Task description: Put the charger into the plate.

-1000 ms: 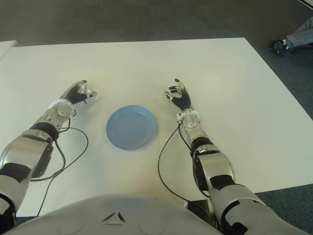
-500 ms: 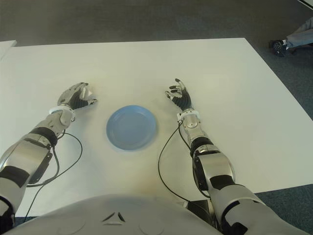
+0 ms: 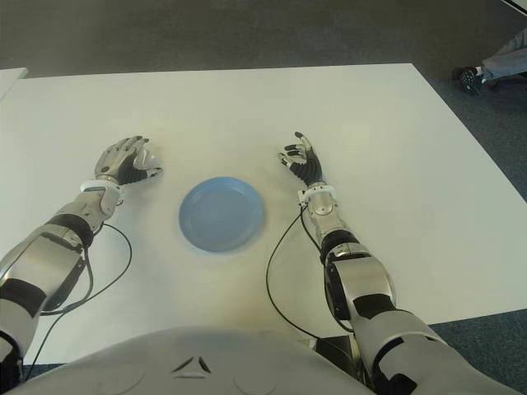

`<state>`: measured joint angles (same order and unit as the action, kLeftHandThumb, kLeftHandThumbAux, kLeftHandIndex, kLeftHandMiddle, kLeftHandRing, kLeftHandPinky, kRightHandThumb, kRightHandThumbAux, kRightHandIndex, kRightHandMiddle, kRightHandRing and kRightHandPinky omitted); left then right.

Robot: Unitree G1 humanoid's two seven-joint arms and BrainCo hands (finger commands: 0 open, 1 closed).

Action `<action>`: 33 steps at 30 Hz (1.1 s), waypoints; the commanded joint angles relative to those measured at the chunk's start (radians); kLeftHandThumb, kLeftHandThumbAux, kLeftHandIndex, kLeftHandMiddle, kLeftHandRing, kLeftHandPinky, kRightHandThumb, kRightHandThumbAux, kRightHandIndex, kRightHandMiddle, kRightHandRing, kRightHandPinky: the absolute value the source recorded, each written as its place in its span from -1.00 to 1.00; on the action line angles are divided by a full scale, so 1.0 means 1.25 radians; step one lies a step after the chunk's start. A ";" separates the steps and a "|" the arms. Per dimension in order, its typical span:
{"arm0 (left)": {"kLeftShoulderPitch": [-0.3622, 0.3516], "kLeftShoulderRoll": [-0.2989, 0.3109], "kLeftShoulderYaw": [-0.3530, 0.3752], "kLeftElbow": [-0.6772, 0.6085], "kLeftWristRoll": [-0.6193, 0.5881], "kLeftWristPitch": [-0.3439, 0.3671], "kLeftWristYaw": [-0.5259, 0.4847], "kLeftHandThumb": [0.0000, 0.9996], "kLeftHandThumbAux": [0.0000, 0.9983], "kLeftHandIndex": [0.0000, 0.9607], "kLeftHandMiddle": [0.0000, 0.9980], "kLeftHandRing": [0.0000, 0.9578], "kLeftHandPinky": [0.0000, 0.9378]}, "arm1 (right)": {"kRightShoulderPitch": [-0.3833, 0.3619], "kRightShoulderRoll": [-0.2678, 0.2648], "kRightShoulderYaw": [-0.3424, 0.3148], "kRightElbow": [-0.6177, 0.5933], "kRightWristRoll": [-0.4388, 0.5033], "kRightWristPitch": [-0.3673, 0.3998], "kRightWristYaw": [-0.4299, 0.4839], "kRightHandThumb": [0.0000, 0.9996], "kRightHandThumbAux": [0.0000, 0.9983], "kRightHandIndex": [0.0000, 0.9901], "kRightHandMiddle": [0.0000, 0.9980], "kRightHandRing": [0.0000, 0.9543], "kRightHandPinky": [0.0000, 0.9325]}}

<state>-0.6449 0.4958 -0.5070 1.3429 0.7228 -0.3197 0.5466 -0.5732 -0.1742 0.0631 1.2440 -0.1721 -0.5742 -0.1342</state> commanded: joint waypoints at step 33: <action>0.027 0.015 -0.041 0.021 0.019 0.009 -0.035 -0.94 -0.07 -1.00 -1.00 -1.00 -1.00 | 0.070 0.043 0.037 0.046 -0.034 0.047 0.034 -1.00 0.34 -0.89 -0.33 -0.38 -0.57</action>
<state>-0.6471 0.5142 -0.5612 1.3451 0.7453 -0.3179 0.5467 -0.5718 -0.1743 0.0790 1.2441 -0.1843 -0.5802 -0.1445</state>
